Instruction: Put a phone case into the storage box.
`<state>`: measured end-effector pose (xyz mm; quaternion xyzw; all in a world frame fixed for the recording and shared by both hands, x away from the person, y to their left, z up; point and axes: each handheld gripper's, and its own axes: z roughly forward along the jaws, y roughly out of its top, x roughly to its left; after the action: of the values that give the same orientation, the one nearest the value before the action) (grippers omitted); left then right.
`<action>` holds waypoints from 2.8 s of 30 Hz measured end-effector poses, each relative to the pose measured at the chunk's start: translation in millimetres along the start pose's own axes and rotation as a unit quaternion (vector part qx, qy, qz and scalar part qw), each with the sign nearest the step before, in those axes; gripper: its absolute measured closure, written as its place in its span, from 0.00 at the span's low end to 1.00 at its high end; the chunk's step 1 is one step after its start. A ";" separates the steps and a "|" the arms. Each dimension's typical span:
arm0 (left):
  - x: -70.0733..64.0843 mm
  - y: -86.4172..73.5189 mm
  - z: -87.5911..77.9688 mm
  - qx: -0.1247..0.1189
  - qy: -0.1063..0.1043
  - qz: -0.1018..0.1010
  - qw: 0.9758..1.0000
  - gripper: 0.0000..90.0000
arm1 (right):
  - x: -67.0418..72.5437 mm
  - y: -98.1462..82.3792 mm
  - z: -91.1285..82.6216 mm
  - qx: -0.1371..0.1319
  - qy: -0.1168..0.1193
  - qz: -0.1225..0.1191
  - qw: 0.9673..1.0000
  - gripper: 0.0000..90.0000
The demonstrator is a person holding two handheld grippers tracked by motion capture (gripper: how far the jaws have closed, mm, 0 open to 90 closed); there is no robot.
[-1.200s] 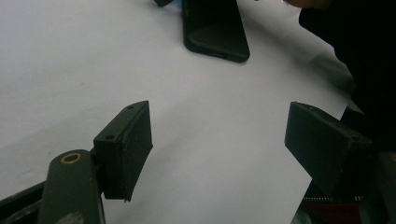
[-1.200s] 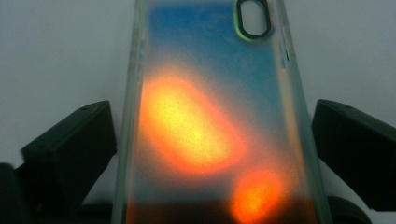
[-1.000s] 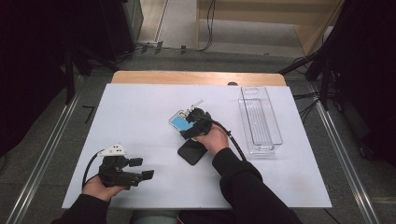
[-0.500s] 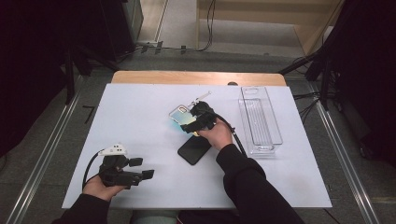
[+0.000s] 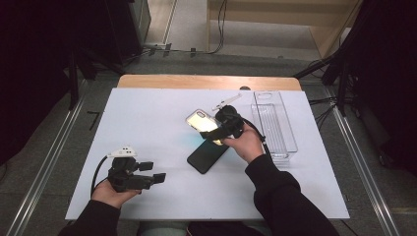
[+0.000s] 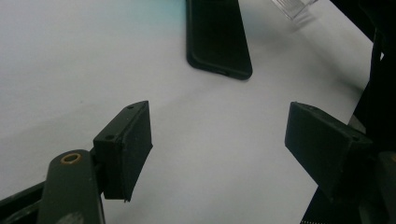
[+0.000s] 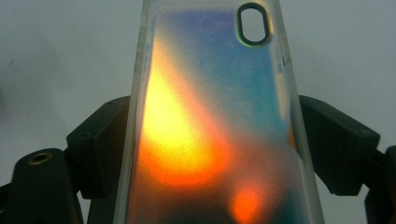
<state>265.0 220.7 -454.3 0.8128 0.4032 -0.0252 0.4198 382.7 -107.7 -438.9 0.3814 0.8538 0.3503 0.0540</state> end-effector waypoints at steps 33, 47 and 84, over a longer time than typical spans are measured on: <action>-21.9 49.1 19.8 0.000 -0.025 -0.021 0.999 0.26 | 36.3 -73.6 -27.2 -0.052 0.030 0.067 0.996 0.16; -29.0 61.6 27.8 -0.011 -0.012 -0.036 0.999 0.26 | 56.8 -81.3 -10.7 -0.066 0.008 0.104 0.992 0.16; -23.3 98.4 60.5 -0.029 0.045 -0.113 0.992 0.33 | 84.5 -73.9 8.5 -0.155 0.032 0.200 0.967 0.16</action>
<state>333.9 131.7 -419.4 0.7497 0.5118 -0.0245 0.4187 281.0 -79.0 -477.8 0.5200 0.6963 0.4945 0.0136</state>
